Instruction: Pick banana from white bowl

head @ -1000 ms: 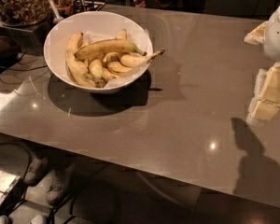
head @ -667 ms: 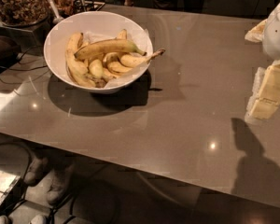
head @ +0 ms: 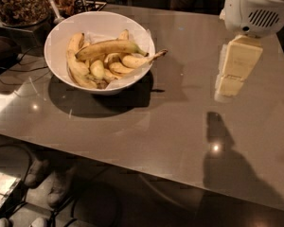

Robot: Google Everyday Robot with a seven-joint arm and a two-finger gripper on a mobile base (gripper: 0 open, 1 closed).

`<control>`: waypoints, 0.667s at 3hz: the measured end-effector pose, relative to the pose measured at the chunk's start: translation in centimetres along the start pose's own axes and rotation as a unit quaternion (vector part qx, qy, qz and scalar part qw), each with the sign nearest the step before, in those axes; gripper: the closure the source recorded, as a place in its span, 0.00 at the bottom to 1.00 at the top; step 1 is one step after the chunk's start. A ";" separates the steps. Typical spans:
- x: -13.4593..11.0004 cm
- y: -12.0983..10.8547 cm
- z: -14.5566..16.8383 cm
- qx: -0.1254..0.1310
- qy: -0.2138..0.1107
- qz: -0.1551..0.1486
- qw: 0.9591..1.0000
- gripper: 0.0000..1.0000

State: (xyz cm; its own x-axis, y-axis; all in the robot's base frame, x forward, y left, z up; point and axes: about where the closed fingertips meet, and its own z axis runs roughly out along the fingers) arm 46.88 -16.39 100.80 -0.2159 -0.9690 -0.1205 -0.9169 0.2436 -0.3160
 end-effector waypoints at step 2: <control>-4.1 -2.1 1.1 -0.006 0.006 -0.037 0.999 0.00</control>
Offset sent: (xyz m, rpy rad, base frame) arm 0.0230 0.0244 -0.0025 -0.0393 0.0341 0.0495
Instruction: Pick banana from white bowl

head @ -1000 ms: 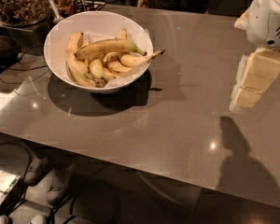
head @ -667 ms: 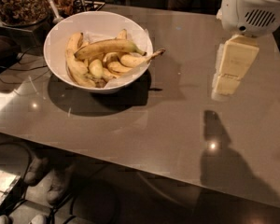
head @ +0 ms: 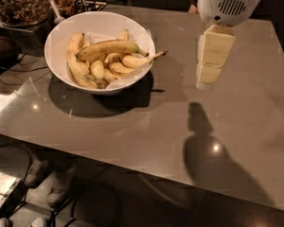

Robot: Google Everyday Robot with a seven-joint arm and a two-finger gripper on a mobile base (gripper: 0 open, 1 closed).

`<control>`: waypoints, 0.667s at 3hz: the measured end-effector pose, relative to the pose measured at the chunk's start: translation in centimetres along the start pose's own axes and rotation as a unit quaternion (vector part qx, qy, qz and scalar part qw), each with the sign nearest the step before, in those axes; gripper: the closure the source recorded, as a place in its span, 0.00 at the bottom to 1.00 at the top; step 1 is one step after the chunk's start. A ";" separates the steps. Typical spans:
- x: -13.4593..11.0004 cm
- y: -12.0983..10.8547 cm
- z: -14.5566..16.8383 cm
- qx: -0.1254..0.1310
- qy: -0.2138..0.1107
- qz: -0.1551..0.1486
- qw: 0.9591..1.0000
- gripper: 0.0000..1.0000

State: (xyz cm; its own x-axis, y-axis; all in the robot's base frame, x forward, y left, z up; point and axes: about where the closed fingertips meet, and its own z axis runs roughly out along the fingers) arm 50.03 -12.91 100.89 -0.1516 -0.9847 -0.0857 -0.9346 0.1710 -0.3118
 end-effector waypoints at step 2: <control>-5.2 -5.8 2.6 -0.002 -0.018 -0.026 0.999 0.00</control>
Offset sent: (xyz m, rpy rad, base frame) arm 0.1105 0.0766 -0.0124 -0.0527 0.1269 0.1272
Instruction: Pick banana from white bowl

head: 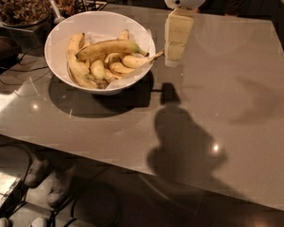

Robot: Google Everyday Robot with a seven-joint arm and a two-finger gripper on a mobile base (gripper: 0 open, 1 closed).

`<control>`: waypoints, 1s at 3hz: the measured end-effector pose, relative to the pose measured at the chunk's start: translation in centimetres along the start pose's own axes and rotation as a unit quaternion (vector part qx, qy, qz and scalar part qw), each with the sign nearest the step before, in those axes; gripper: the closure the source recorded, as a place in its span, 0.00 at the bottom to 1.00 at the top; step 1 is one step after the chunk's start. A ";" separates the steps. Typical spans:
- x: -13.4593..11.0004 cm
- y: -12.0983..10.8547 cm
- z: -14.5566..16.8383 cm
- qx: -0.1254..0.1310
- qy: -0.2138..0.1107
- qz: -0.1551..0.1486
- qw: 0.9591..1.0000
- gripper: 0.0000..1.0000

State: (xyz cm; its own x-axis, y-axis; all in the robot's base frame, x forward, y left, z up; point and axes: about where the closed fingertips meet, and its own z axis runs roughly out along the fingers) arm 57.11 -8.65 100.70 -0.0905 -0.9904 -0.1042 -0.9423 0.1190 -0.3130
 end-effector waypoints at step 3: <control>-8.3 -5.9 5.2 -0.019 -0.024 -0.059 0.998 0.03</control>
Offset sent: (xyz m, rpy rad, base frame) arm 0.0529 0.0572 -0.0215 -0.0895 0.1924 0.1163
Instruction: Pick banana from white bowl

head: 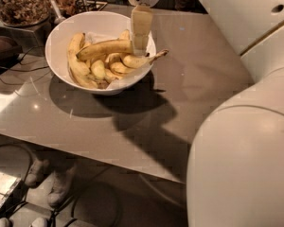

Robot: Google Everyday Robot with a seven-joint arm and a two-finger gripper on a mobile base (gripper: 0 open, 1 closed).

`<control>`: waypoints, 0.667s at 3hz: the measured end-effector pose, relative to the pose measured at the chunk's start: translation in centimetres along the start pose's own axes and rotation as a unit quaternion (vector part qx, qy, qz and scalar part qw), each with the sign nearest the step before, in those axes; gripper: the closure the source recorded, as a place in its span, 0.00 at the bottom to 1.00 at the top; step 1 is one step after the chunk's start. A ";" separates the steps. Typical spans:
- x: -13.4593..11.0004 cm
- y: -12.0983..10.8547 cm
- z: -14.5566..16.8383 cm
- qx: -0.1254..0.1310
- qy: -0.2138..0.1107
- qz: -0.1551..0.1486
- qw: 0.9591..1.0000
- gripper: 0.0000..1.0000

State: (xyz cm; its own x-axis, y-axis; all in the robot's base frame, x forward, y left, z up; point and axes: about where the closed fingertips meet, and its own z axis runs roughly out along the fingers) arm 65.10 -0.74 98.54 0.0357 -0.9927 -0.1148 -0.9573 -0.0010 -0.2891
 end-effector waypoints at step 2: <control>-2.6 -1.0 2.9 -0.017 0.007 -0.038 0.999 0.21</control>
Offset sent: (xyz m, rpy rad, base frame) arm -0.0209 0.0072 -0.0349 -0.1870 0.2361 0.1003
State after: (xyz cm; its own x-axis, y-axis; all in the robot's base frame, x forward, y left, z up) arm 66.82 2.21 96.43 0.1052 -0.9912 -0.0802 -0.9611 -0.0807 -0.2641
